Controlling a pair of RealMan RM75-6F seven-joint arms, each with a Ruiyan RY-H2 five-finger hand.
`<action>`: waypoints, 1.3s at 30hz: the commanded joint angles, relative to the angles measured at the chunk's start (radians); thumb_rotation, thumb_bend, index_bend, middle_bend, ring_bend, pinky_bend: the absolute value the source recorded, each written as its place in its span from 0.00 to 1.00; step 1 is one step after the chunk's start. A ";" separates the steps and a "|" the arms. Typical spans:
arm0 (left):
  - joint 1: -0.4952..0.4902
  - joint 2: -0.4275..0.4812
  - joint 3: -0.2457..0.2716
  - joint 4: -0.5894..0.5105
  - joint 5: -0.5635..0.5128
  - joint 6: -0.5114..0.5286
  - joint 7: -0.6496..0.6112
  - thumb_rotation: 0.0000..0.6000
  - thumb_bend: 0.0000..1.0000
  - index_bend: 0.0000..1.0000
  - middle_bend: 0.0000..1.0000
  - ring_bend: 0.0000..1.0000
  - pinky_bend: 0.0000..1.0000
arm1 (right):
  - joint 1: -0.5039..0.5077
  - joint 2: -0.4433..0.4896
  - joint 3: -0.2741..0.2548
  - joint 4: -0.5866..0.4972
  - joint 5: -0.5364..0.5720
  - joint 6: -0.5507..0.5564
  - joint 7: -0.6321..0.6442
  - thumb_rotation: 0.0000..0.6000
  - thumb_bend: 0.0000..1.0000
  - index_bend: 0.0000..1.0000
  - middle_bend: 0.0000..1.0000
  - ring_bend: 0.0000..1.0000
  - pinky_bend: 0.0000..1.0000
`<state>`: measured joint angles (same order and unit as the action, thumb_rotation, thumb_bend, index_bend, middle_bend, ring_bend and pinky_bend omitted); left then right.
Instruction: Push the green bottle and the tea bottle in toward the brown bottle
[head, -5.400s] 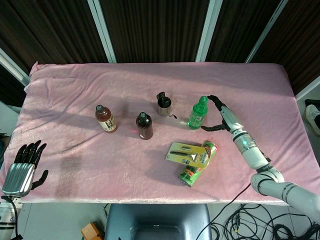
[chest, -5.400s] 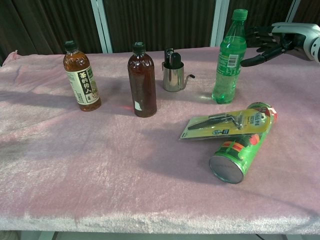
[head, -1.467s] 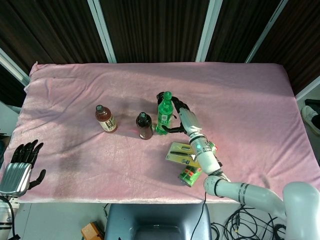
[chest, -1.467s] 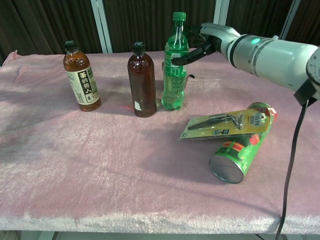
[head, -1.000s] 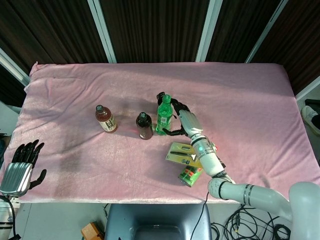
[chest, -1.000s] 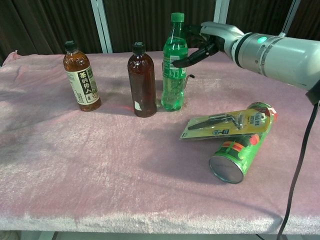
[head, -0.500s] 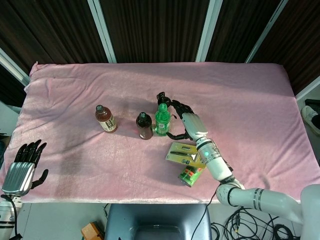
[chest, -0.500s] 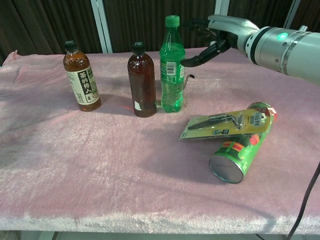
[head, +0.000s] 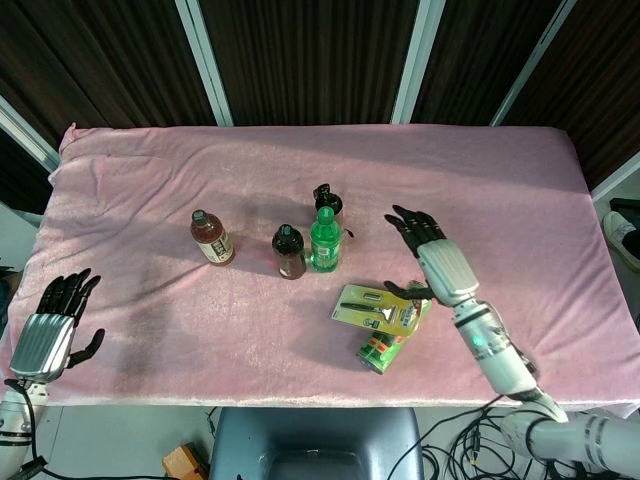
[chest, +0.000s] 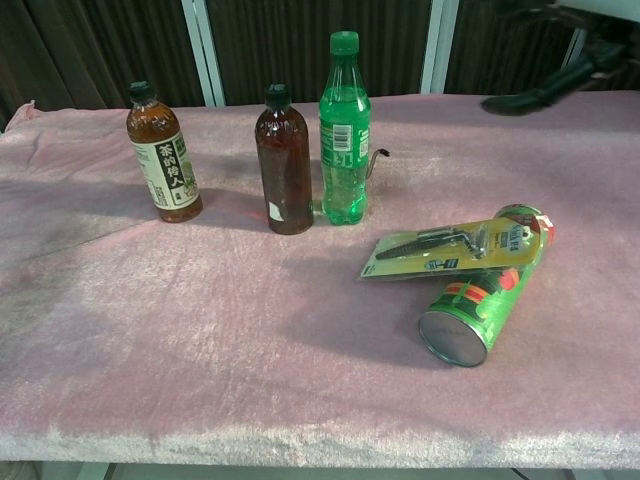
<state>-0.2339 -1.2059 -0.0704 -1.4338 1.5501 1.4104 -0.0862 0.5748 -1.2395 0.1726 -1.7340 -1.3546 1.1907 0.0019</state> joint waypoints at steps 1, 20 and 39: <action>-0.092 -0.030 -0.049 0.067 0.023 -0.055 -0.139 1.00 0.37 0.00 0.00 0.00 0.06 | -0.210 0.123 -0.171 0.032 -0.219 0.241 0.020 1.00 0.35 0.00 0.00 0.00 0.00; -0.445 -0.243 -0.190 0.281 -0.151 -0.475 -0.858 1.00 0.34 0.00 0.00 0.00 0.07 | -0.443 0.023 -0.222 0.408 -0.288 0.474 0.095 1.00 0.35 0.00 0.00 0.00 0.00; -0.563 -0.421 -0.200 0.572 -0.214 -0.636 -0.950 1.00 0.31 0.16 0.19 0.08 0.20 | -0.456 0.065 -0.227 0.389 -0.337 0.458 0.167 1.00 0.35 0.00 0.00 0.00 0.00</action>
<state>-0.7807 -1.5964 -0.2645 -0.9011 1.3524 0.7942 -1.0270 0.1202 -1.1788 -0.0527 -1.3425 -1.6866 1.6502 0.1643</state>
